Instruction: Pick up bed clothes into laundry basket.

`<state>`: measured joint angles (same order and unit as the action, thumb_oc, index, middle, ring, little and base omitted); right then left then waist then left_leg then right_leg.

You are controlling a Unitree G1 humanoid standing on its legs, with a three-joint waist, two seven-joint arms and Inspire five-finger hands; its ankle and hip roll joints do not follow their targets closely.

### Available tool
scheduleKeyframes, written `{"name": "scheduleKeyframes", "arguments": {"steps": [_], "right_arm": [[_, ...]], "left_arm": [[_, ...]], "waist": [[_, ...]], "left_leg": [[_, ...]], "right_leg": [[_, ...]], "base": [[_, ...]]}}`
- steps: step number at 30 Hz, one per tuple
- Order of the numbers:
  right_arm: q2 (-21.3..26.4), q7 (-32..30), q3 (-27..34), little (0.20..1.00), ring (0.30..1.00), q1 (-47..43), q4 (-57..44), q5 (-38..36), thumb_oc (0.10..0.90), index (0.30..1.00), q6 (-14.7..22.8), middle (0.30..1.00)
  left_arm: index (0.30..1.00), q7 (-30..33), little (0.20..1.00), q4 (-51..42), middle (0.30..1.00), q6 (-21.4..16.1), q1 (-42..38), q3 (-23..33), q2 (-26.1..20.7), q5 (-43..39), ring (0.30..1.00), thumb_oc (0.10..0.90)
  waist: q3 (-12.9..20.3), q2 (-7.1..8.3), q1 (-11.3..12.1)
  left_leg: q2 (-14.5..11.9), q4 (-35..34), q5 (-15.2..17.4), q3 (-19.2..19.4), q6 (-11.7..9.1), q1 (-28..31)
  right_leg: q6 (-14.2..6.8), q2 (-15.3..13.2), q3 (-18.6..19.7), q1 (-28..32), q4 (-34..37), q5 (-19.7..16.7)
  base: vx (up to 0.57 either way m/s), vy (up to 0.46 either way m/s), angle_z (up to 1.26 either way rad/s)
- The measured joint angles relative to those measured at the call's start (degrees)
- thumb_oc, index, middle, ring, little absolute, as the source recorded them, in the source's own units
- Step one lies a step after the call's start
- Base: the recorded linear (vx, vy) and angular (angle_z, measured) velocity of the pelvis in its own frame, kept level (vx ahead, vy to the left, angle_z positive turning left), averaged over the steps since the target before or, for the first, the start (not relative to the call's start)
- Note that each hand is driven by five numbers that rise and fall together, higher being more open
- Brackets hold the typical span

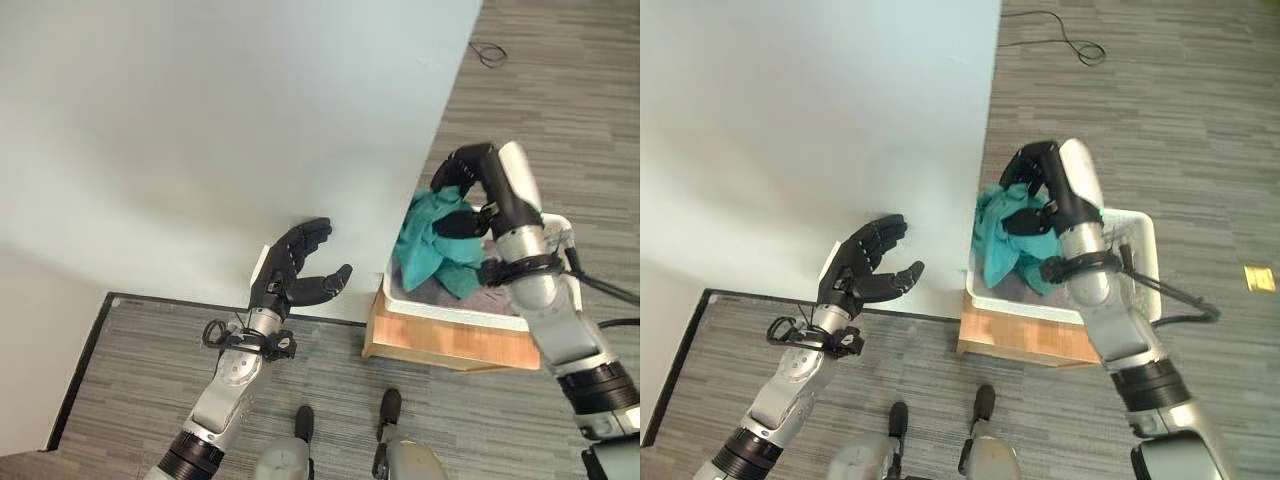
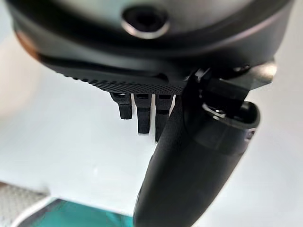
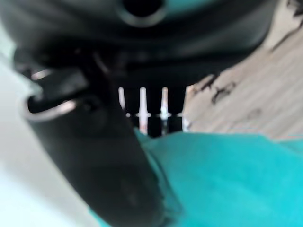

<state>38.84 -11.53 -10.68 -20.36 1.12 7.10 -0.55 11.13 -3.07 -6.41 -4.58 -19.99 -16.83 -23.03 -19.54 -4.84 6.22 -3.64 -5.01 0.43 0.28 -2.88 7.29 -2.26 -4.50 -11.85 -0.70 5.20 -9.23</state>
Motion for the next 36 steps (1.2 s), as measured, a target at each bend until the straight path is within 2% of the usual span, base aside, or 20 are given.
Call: {"name": "scheduleKeyframes", "arguments": {"steps": [3, 4, 7, 12, 19, 27, 33, 36], "right_arm": [[-2.25, -0.63, 2.23, 0.3, 0.3, 4.1, -1.13, 1.18, 0.4, 0.3, -0.02, 0.3], [-2.23, -0.5, 2.14, 0.3, 0.3, 5.41, -1.37, 1.79, 0.4, 0.3, 0.0, 0.3], [-2.23, -0.56, 2.2, 0.3, 0.3, 6.39, -1.37, 3.09, 0.4, 0.3, 0.01, 0.3], [-2.28, -0.72, 3.24, 0.3, 0.3, 9.46, -2.06, 3.9, 0.4, 0.3, 0.08, 0.3], [-4.52, -0.96, 8.59, 0.3, 0.3, 19.13, -9.58, 5.57, 0.4, 0.3, 0.11, 0.3], [-5.21, -3.08, 13.99, 0.3, 0.3, 19.53, -15.46, 7.58, 0.4, 0.3, 0.54, 0.3], [-4.44, -4.69, 14.22, 0.3, 0.3, 17.79, -13.27, 11.22, 0.4, 0.3, 0.45, 0.3], [-3.22, -5.03, 12.6, 0.3, 0.3, 14.58, -5.08, 12.4, 0.4, 0.3, -1.49, 0.3]], "left_arm": [[0.9, 0.97, 0.9, 0.0, 0.9, 0.05, 0.38, 0.78, -0.06, 0.02, 0.9, 0.8], [0.9, 1.03, 0.9, 0.0, 0.9, 0.1, 0.79, 1.59, -0.49, 0.04, 0.9, 0.8], [0.9, 1.15, 0.9, 0.0, 0.9, 0.27, 1.24, 2.19, -1.04, 0.14, 0.9, 0.8], [0.9, 2.06, 0.9, 0.0, 0.9, 0.41, 1.37, 1.96, -0.94, 0.41, 0.9, 0.8], [0.9, 3.68, 0.9, -0.35, 0.9, 0.43, 1.75, 2.57, -1.05, 0.88, 0.9, 0.8], [0.9, 4.93, 0.9, -0.36, 0.9, 0.53, 2.58, 2.67, -3.37, 1.17, 0.9, 0.8], [0.9, 5.91, 0.9, -0.28, 0.9, 0.54, 4.15, 3.76, -3.79, 1.08, 0.9, 0.8], [0.9, 5.59, 0.9, 0.12, 0.9, 0.55, 4.09, 3.19, -3.87, 0.8, 0.9, 0.8]], "waist": [[0.57, 1.09, 1.13], [1.01, 1.9, 1.25], [1.56, 2.9, 1.21], [1.64, 3.05, 1.13], [1.79, 3.26, -0.09], [1.86, 3.33, -2.09], [2.07, 3.18, -2.78], [2.9, 3.35, -2.83]], "left_leg": [[0.04, 0.01, -0.3, -0.84, 0.03, -0.39], [-0.06, 0.02, -0.33, -0.93, 0.03, -0.42], [-0.07, 0.02, -0.32, -0.86, 0.04, -0.41], [-0.02, 0.02, -0.32, -0.81, 0.04, -0.55], [0.19, 0.02, -0.36, -0.46, 0.12, -1.32], [0.88, 0.02, -0.5, 1.14, 0.44, -0.31], [1.37, 0.02, -0.31, 3.91, 0.72, 0.78], [1.69, -0.02, -0.27, 5.19, 0.89, 0.38]], "right_leg": [[0.02, -0.07, -0.51, 0.01, 0.0, 0.0], [0.03, -0.01, -0.57, 0.0, 0.0, -0.02], [0.03, 0.03, -0.57, -0.02, 0.01, -0.05], [-0.09, -0.01, -0.55, -0.17, 0.01, -0.13], [-0.27, -0.11, 0.02, -1.15, 0.02, -0.51], [-0.81, -0.67, 1.61, -1.02, 0.03, -0.56], [-1.04, -0.79, 4.39, -1.36, 0.08, -0.9], [-1.32, -1.19, 5.11, -2.28, 0.45, -1.15]], "base": [[0.02, -0.038, 0.13], [0.01, -0.038, 0.08], [0.0, -0.026, 0.0], [-0.04, -0.009, 0.0], [-0.05, 0.003, -0.03], [0.02, 0.009, -0.1], [0.02, 0.008, -0.24], [-0.01, -0.008, -0.15]]}}
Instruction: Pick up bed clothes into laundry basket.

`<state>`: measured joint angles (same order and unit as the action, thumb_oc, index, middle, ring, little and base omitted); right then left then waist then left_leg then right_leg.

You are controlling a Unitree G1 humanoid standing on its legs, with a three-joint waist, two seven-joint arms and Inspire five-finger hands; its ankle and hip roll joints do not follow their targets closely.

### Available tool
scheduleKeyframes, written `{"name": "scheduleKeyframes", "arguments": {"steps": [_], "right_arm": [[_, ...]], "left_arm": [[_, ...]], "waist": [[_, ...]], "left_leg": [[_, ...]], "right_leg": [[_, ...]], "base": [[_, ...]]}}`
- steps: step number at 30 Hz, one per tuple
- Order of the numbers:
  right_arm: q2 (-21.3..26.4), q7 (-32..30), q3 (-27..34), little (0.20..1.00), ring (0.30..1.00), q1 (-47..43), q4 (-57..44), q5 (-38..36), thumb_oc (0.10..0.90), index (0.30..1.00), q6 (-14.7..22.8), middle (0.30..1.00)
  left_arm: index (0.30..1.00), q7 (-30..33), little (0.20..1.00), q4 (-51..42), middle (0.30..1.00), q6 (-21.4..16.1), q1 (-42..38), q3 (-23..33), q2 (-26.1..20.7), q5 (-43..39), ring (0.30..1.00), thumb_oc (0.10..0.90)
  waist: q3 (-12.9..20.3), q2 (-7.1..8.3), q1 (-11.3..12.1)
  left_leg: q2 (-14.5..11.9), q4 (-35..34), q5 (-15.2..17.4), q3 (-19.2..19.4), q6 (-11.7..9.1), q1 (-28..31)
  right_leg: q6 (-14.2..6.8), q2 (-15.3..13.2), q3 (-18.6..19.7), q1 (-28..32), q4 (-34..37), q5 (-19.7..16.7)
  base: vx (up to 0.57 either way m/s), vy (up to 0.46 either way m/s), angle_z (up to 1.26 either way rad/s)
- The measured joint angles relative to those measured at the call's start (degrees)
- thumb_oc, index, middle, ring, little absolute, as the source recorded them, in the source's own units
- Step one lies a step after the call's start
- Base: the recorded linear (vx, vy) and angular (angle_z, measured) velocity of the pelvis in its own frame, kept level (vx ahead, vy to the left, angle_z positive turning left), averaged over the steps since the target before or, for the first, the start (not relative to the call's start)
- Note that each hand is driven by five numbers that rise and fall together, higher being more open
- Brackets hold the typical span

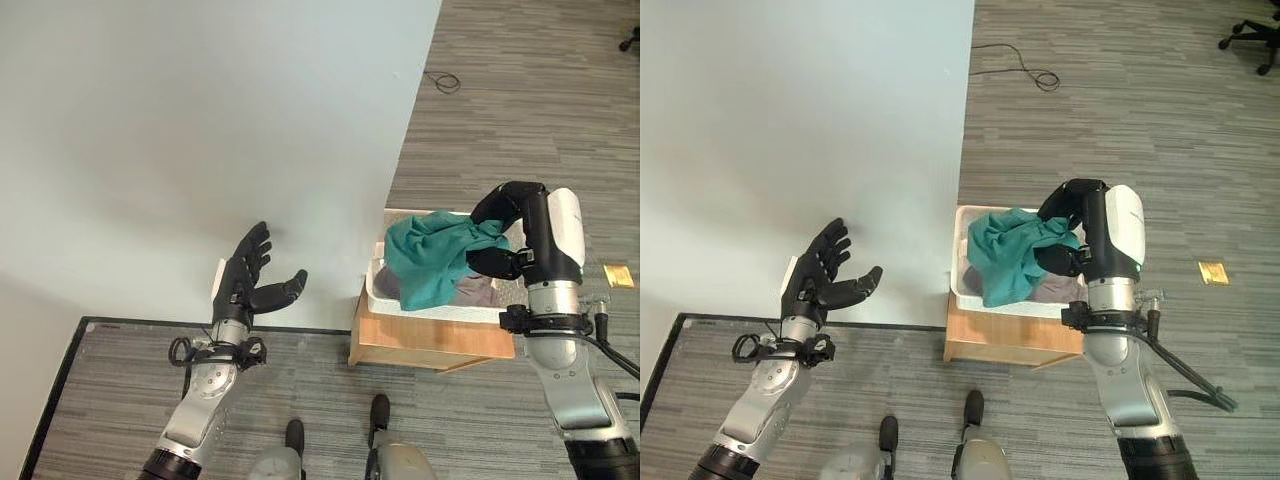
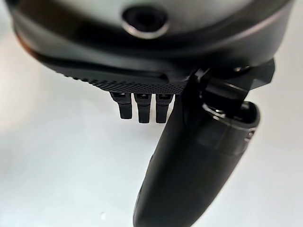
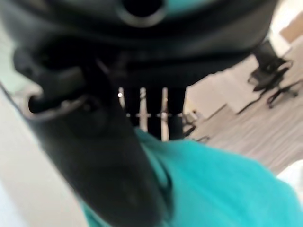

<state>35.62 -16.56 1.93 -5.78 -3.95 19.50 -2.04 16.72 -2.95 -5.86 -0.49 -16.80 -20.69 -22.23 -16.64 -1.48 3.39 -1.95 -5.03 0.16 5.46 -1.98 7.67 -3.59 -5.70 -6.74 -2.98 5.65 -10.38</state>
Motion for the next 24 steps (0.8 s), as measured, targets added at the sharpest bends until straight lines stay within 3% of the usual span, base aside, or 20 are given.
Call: {"name": "scheduleKeyframes", "arguments": {"steps": [5, 9, 13, 24], "right_arm": [[0.32, 0.03, -1.2, 0.3, 0.3, 0.12, 1.73, 0.73, 0.4, 0.3, -2.29, 0.3], [7.16, 0.14, -6.03, 0.3, 0.3, -5.33, 10.18, 1.8, 0.4, 0.3, -3.31, 0.3], [8.76, 0.22, -8.61, 0.3, 0.3, -11.66, 15.13, 1.87, 0.4, 0.3, -4.96, 0.3], [16.21, -0.17, -15.05, 0.3, 0.3, -26.93, 28.29, 2.63, 0.4, 0.3, -6.43, 0.3]], "left_arm": [[0.9, -0.82, 0.9, -0.07, 0.9, -0.17, 0.26, -3.66, 0.59, -0.05, 0.9, 0.8], [0.9, -1.06, 0.9, 0.15, 0.9, -0.11, -0.98, -3.37, 1.06, 0.0, 0.9, 0.8], [0.9, -1.53, 0.9, 0.73, 0.9, -0.07, -2.84, -3.72, 1.16, -0.01, 0.9, 0.8], [0.9, -3.57, 0.9, 3.71, 0.9, -0.08, -7.37, -5.61, 1.21, 0.0, 0.9, 0.8]], "waist": [[0.3, -0.44, -2.07], [0.33, -1.11, -2.16], [0.03, -1.83, -1.52], [-6.48, -2.88, -1.23]], "left_leg": [[0.04, 0.02, 0.02, 0.62, 0.17, -1.42], [0.39, 0.03, -0.57, 0.54, 0.31, -4.41], [0.96, 0.03, -1.21, 0.67, 0.45, -7.13], [1.0, 0.06, -1.99, 0.79, 0.24, -12.46]], "right_leg": [[0.08, 0.09, 0.52, -1.81, -0.02, -0.54], [0.44, 0.03, 0.63, -4.75, -0.39, -2.07], [-0.08, -0.48, 0.74, -7.52, -0.28, -2.16], [0.77, -0.36, 0.89, -12.96, -0.44, -4.01]], "base": [[-0.06, -0.007, -0.08], [-0.12, 0.003, 0.0], [-0.07, -0.009, 0.0], [-0.04, 0.007, -0.01]]}}
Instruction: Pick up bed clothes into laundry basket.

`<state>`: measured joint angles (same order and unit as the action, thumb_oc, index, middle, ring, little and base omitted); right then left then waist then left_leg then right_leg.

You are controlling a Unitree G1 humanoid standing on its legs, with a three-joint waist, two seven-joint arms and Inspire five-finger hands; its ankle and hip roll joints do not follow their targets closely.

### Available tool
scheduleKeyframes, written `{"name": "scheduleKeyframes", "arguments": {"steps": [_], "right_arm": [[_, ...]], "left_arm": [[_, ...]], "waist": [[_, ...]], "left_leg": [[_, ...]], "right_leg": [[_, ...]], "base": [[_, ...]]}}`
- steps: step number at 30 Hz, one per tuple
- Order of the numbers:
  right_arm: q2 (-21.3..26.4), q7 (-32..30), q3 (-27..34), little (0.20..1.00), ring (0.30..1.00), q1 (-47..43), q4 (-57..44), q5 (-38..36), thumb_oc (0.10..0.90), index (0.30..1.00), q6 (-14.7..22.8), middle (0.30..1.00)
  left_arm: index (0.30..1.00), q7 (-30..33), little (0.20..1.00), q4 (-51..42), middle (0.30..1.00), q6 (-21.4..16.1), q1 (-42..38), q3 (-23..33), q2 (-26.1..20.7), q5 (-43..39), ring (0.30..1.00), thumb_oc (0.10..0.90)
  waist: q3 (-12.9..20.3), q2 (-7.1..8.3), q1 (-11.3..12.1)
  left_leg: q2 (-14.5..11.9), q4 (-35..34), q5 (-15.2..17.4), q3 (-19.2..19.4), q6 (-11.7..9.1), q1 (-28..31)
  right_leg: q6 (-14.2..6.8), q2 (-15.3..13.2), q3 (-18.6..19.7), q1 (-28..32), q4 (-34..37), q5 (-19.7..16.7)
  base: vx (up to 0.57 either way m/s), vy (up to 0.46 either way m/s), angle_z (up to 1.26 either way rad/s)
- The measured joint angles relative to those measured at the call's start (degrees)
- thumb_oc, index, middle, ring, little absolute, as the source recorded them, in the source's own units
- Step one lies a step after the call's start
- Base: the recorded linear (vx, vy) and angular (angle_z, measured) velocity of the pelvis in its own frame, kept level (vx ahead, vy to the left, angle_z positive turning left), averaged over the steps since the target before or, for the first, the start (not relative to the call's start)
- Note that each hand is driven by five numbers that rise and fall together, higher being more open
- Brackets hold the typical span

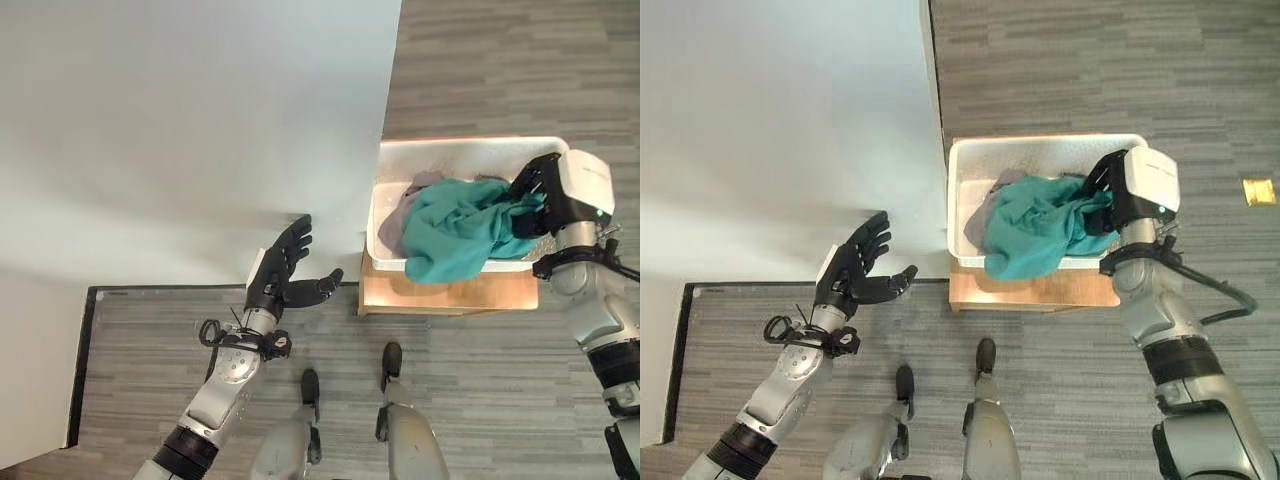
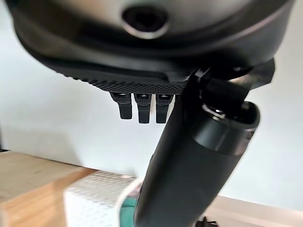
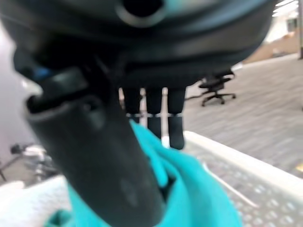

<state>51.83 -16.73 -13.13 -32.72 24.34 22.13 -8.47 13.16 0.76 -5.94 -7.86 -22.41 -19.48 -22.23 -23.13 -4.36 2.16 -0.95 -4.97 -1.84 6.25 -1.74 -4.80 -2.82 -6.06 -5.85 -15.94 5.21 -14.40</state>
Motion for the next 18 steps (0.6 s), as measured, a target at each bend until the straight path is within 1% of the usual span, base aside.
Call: {"name": "scheduleKeyframes", "arguments": {"steps": [2, 3, 4, 5, 8, 10, 12, 14, 18], "right_arm": [[0.43, -0.02, 0.0, 0.3, 0.3, -0.06, 0.12, 0.21, 0.4, 0.3, -0.36, 0.3], [0.59, -0.04, 0.0, 0.404, 0.404, -0.07, 0.14, 0.32, 0.469, 0.404, -0.58, 0.404], [0.71, -0.08, 0.01, 0.825, 0.825, -0.18, 0.35, 0.37, 0.75, 0.825, -0.87, 0.825], [0.71, -0.26, 0.01, 0.9, 0.9, -0.73, 0.97, 0.46, 0.8, 0.9, -0.97, 0.9], [0.69, -1.26, 0.08, 0.9, 0.9, -0.79, 0.44, 1.53, 0.8, 0.9, -1.17, 0.9], [0.31, -1.23, 0.66, 0.9, 0.9, -0.09, -1.75, 1.88, 0.8, 0.9, -1.43, 0.9], [0.13, -1.23, 2.35, 0.9, 0.9, 1.74, -4.81, 2.79, 0.8, 0.9, -1.23, 0.9], [-0.25, -1.21, 3.35, 0.9, 0.9, 2.26, -5.21, 2.88, 0.8, 0.9, -1.16, 0.9], [-2.26, -1.16, 7.28, 0.9, 0.9, 5.49, -9.02, 2.88, 0.8, 0.9, -1.2, 0.9]], "left_arm": [[0.9, -0.01, 0.9, 1.62, 0.9, 0.0, -0.73, 0.02, 0.04, 0.0, 0.9, 0.8], [0.9, 0.02, 0.9, 1.74, 0.9, 0.0, -0.88, 0.05, 0.04, 0.0, 0.9, 0.8], [0.9, 0.01, 0.9, 1.91, 0.9, 0.0, -1.33, 0.11, 0.02, 0.0, 0.9, 0.8], [0.9, 0.07, 0.9, 1.95, 0.9, 0.0, -2.0, 0.28, 0.03, 0.0, 0.9, 0.8], [0.9, 0.03, 0.9, 1.96, 0.9, 0.0, -2.67, 0.94, 0.1, 0.0, 0.9, 0.8], [0.9, 0.04, 0.9, 1.95, 0.9, 0.01, -2.79, 1.23, 0.17, 0.0, 0.9, 0.8], [0.9, 0.06, 0.9, 1.96, 0.9, 0.03, -2.91, 1.3, 0.24, -0.01, 0.9, 0.8], [0.9, 0.05, 0.9, 1.96, 0.9, 0.09, -2.9, 1.3, 0.26, -0.01, 0.9, 0.8], [0.9, -0.03, 0.9, 1.94, 0.9, 0.11, -2.86, 1.31, 0.2, -0.06, 0.9, 0.8]], "waist": [[-0.06, 0.06, 0.13], [-0.08, 0.08, 0.13], [-0.34, 0.06, 0.18], [-0.69, 0.05, 0.23], [-1.38, 0.11, 0.39], [-1.39, 0.11, 0.44], [-1.39, 0.11, 0.49], [-1.39, 0.11, 0.48], [-1.39, 0.11, 0.39]], "left_leg": [[0.02, 0.01, 0.0, 0.1, 0.0, -1.36], [0.04, 0.01, 0.0, 0.08, 0.0, -1.65], [0.04, 0.02, 0.0, 0.06, 0.0, -1.77], [0.09, 0.01, 0.01, 0.05, 0.0, -1.81], [0.12, 0.01, 0.0, -0.15, -0.01, -1.91], [0.1, 0.0, 0.0, -0.23, -0.01, -1.87], [0.0, 0.01, -0.03, -0.36, -0.04, -1.73], [-0.03, 0.0, -0.02, -0.53, -0.04, -0.87], [-0.08, -0.03, -0.01, -0.97, -0.03, 1.25]], "right_leg": [[0.22, -0.05, -0.12, -1.34, -0.01, -0.17], [0.22, -0.07, -0.18, -1.63, -0.01, -0.17], [0.36, -0.06, -0.21, -1.76, -0.01, -0.28], [0.38, -0.12, -0.26, -1.8, -0.01, -0.29], [0.38, -0.19, -0.4, -1.78, -0.01, -0.29], [0.38, -0.16, -0.46, -1.72, -0.01, -0.29], [0.38, -0.11, -0.66, -1.5, -0.01, -0.29], [0.39, -0.12, -0.93, -0.58, -0.02, -0.28], [0.37, -0.16, -1.62, 1.81, -0.01, -0.24]], "base": [[-0.04, 0.001, -0.01], [-0.05, 0.001, 0.01], [-0.07, 0.003, 0.01], [-0.05, -0.002, 0.01], [-0.02, -0.006, 0.03], [0.0, 0.0, 0.0], [0.01, -0.006, 0.02], [0.04, -0.004, 0.05], [0.05, 0.002, 0.07]]}}
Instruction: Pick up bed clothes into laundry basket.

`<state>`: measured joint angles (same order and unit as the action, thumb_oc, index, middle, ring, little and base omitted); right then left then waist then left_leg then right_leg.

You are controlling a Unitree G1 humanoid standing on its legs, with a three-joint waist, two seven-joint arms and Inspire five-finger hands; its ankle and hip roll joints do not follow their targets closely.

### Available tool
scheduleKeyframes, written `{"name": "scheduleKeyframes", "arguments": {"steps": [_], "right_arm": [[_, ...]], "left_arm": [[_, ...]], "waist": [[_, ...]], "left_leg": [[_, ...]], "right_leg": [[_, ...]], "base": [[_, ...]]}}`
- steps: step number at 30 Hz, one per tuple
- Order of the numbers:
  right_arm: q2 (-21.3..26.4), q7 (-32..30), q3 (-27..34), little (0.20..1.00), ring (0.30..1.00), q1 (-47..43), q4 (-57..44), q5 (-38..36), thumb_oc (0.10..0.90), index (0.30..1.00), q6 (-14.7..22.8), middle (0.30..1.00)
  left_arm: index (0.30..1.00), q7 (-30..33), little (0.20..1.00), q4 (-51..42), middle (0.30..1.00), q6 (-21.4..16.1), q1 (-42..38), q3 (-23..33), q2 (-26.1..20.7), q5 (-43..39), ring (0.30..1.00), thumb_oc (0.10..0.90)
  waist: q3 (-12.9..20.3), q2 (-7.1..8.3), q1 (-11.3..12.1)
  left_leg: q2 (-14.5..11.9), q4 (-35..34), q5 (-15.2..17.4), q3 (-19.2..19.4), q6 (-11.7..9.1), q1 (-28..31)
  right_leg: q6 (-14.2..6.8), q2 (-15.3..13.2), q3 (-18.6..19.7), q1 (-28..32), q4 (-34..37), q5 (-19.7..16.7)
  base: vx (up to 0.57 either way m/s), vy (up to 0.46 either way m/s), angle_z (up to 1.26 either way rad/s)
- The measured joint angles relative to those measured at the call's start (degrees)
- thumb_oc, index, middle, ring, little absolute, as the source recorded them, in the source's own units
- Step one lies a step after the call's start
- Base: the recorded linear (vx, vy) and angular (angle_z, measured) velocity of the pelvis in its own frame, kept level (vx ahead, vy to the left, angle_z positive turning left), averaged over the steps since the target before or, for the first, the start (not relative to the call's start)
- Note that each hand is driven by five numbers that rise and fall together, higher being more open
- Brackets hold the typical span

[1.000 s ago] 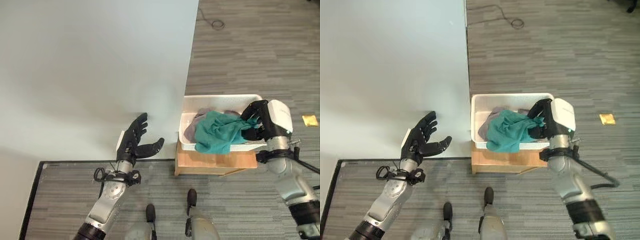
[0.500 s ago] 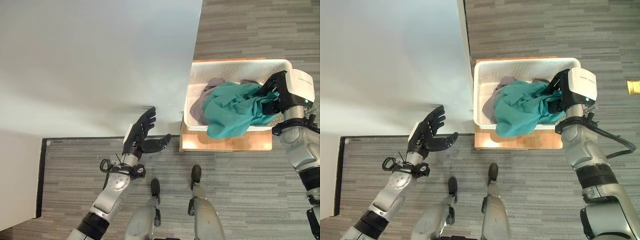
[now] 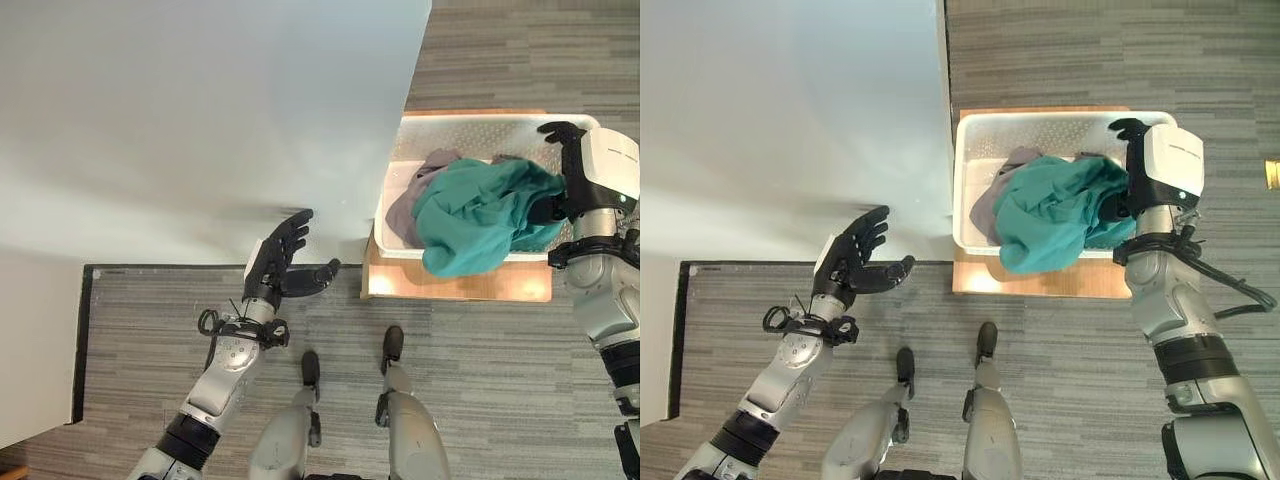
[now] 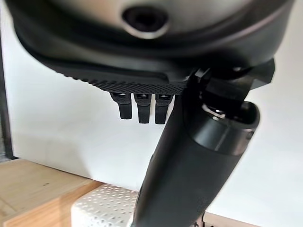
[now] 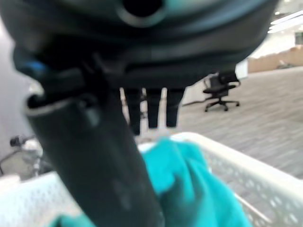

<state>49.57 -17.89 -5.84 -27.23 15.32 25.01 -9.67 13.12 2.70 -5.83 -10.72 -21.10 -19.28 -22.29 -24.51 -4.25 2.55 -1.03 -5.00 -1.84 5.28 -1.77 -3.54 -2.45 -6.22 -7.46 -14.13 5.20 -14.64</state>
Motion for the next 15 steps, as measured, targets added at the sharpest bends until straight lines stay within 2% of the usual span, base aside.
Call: {"name": "scheduleKeyframes", "arguments": {"steps": [3, 4, 6, 11, 15], "right_arm": [[-3.22, 0.16, 2.92, 0.9, 0.9, 4.46, -6.59, 0.11, 0.8, 0.9, 0.61, 0.9], [-7.24, 0.13, 5.44, 0.9, 0.9, 7.1, -9.91, 0.2, 0.8, 0.9, 0.61, 0.9], [-8.35, 0.51, 5.18, 0.9, 0.9, 9.75, -12.59, 0.58, 0.8, 0.9, 1.55, 0.9], [-11.36, 2.66, 5.03, 0.9, 0.9, 13.9, -12.89, 0.91, 0.8, 0.9, 1.71, 0.9], [-16.03, 3.76, 4.98, 0.9, 0.9, 17.1, -14.22, 0.91, 0.8, 0.9, 2.08, 0.9]], "left_arm": [[0.9, -0.08, 0.9, -0.19, 0.9, 0.0, 0.43, 0.34, 0.04, -0.02, 0.9, 0.8], [0.9, -0.34, 0.9, -0.56, 0.9, 0.05, 1.31, 1.03, 0.37, -0.04, 0.9, 0.8], [0.9, -0.5, 0.9, -0.98, 0.9, 0.09, 1.52, 1.33, 0.32, -0.05, 0.9, 0.8], [0.9, -1.59, 0.9, -1.1, 0.9, 1.26, 1.78, 1.3, 0.47, -0.04, 0.9, 0.8], [0.9, -1.65, 0.9, -1.1, 0.9, 3.29, 2.3, 1.25, 0.37, 0.0, 0.9, 0.8]], "waist": [[0.0, 0.03, -0.23], [0.04, 0.09, -0.29], [0.08, 0.08, -0.38], [0.5, 0.27, -0.43], [2.24, 0.83, -0.4]], "left_leg": [[0.07, -0.05, 0.14, -0.13, 0.12, 2.04], [-0.04, -0.04, 0.23, -0.38, 0.11, 3.07], [-0.03, -0.05, 0.47, -0.4, 0.33, 4.01], [-0.32, -0.03, 0.67, -1.3, 0.15, 6.34], [-0.5, -0.02, 0.95, -1.49, 0.25, 7.49]], "right_leg": [[-0.54, -0.17, -0.1, 2.16, 0.02, 0.7], [-0.6, -0.08, -0.24, 3.29, 0.05, 1.16], [-1.18, -0.14, -0.29, 4.27, 0.04, 2.23], [-1.15, -0.04, -1.45, 6.95, 0.04, 2.5], [-0.78, 0.12, -1.68, 8.21, 0.03, 2.28]], "base": [[0.09, 0.002, 0.04], [0.09, -0.008, 0.04], [0.09, -0.022, 0.02], [0.08, -0.026, 0.08], [0.03, -0.01, 0.03]]}}
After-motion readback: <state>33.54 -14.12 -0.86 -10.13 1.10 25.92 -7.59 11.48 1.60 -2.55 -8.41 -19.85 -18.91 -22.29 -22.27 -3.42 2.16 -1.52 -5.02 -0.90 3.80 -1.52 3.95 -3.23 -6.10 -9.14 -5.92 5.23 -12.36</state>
